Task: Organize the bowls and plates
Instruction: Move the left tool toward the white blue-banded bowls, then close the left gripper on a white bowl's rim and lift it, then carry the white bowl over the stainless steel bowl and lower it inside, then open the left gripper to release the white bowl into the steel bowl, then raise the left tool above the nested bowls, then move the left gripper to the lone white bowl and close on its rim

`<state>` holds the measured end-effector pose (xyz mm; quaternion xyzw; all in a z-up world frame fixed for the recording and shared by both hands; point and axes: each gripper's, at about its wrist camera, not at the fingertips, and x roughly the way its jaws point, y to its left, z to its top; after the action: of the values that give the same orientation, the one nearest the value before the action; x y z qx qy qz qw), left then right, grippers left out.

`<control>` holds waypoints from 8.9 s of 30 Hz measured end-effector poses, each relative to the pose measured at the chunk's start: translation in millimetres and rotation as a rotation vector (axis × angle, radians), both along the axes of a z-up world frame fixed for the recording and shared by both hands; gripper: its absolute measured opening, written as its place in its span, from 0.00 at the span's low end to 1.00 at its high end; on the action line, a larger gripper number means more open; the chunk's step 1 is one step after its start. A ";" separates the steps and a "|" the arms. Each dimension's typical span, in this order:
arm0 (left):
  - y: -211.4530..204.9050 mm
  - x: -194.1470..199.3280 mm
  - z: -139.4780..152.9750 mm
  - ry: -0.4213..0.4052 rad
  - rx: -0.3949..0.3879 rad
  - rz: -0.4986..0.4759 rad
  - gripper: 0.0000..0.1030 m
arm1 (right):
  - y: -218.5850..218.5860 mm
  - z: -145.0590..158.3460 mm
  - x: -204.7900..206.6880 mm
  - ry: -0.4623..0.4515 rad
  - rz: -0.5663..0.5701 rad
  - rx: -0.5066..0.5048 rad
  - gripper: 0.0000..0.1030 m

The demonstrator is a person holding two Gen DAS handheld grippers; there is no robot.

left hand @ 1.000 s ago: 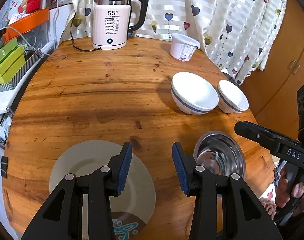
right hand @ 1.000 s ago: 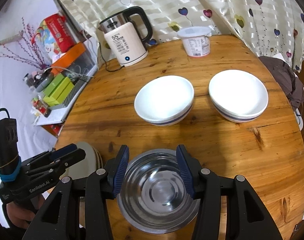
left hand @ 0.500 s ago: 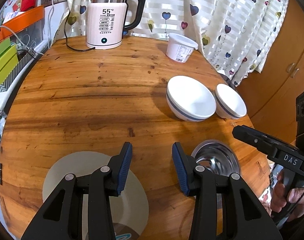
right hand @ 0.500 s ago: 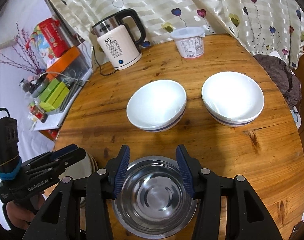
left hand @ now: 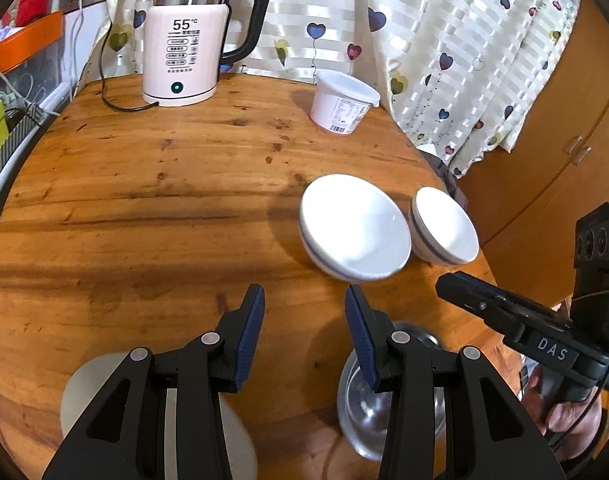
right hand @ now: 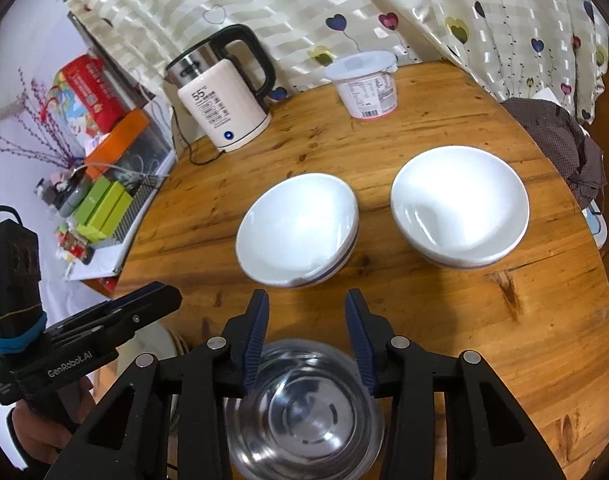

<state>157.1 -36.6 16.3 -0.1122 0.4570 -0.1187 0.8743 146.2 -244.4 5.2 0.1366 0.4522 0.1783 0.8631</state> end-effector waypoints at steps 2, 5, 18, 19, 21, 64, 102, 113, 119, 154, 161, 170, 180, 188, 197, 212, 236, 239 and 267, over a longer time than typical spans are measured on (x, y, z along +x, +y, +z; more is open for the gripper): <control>-3.4 7.2 -2.3 0.011 -0.008 0.000 0.42 | -2.4 -2.0 6.6 0.007 -0.007 0.008 0.35; -7.2 16.5 -6.4 0.024 -0.014 -0.001 0.42 | -5.6 -5.7 16.9 0.018 -0.014 0.020 0.32; -24.6 52.9 -22.5 0.061 -0.025 -0.007 0.42 | -12.4 -25.9 52.2 0.065 -0.023 0.054 0.25; -25.2 54.6 -24.1 0.064 -0.026 -0.009 0.42 | -13.0 -27.2 53.9 0.068 -0.024 0.055 0.25; -26.5 58.4 -27.5 0.070 -0.026 -0.009 0.42 | -13.6 -28.9 56.1 0.072 -0.025 0.056 0.25; -27.3 46.4 -18.3 0.037 -0.016 0.002 0.25 | -1.9 -7.7 45.8 0.021 0.010 0.025 0.18; -41.4 -56.2 4.6 -0.004 -0.002 -0.038 0.25 | -6.8 20.7 -67.3 -0.032 -0.002 0.017 0.18; -46.8 -62.6 -8.9 0.031 -0.002 -0.053 0.25 | -11.9 8.6 -74.7 0.008 -0.010 0.018 0.18; -50.2 -65.6 -19.7 0.059 0.004 -0.060 0.25 | -14.6 -2.6 -76.9 0.039 -0.011 0.018 0.18; -63.2 -69.0 -38.5 0.114 0.039 -0.087 0.25 | -20.4 -29.9 -75.8 0.115 -0.013 -0.011 0.19; -64.2 -71.5 -38.2 0.112 0.049 -0.083 0.25 | -20.5 -30.7 -76.8 0.119 -0.008 -0.016 0.20; -65.5 -76.7 -36.9 0.100 0.067 -0.080 0.27 | -18.7 -31.1 -77.9 0.117 -0.002 -0.021 0.20; -64.6 -80.2 -34.7 0.079 0.083 -0.083 0.33 | -16.2 -30.0 -78.9 0.112 0.003 -0.024 0.20; -57.7 -81.7 -27.5 0.052 0.074 -0.070 0.34 | -17.8 -24.4 -80.8 0.090 -0.010 -0.028 0.21; -52.0 -81.8 -11.6 0.002 0.075 -0.059 0.34 | -30.6 -6.4 -81.3 0.034 -0.026 -0.028 0.37; -55.2 -71.2 -2.5 -0.018 0.067 -0.091 0.34 | -39.8 8.6 -81.3 -0.018 -0.046 -0.061 0.45; -69.1 -53.5 8.9 -0.038 0.073 -0.121 0.34 | -52.5 12.6 -69.6 -0.018 -0.067 -0.059 0.47; -72.5 -51.0 10.4 -0.041 0.076 -0.128 0.34 | -53.5 13.1 -67.5 -0.018 -0.069 -0.059 0.47; -95.3 -4.8 16.4 -0.028 0.065 -0.175 0.34 | -83.5 12.0 -39.2 -0.013 -0.134 -0.054 0.47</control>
<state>152.3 -131.9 32.7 -0.0419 0.4565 -0.1811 0.8701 107.0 -327.9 17.2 0.1422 0.4413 0.1089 0.8793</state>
